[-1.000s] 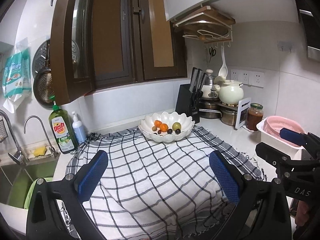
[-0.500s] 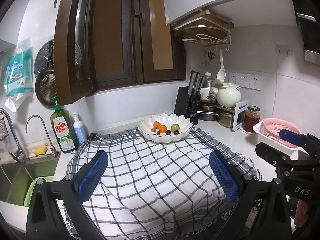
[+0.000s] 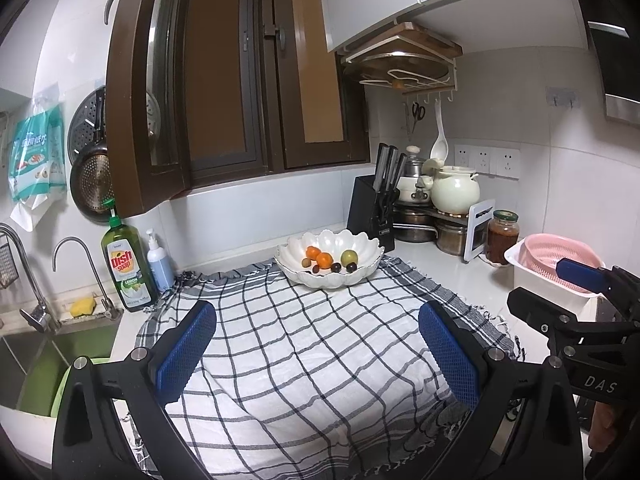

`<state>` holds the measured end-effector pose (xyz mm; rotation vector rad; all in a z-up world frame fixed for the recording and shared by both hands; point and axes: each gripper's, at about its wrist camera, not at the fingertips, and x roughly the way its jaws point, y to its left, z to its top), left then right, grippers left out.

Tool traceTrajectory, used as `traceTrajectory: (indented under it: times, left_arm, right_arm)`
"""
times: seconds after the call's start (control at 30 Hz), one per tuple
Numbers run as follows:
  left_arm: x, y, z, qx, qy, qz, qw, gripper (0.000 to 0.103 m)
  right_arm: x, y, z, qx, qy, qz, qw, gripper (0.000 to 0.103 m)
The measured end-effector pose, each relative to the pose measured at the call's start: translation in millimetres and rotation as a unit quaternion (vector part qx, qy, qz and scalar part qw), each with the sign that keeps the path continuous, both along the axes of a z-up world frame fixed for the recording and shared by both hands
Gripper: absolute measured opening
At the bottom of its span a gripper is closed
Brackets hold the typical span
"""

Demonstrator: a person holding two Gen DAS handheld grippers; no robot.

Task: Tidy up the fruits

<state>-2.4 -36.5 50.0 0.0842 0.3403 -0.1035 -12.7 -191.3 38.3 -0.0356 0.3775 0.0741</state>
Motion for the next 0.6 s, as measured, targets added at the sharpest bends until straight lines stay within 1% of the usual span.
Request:
traceTrajectory:
  times: [0.6]
  left_arm:
    - [6.4,-1.1,-0.8,-0.003,0.009,-0.003,1.0000,0.103]
  right_arm:
    - [0.3,-3.0,-0.7,0.001,0.002,0.000,1.000,0.085]
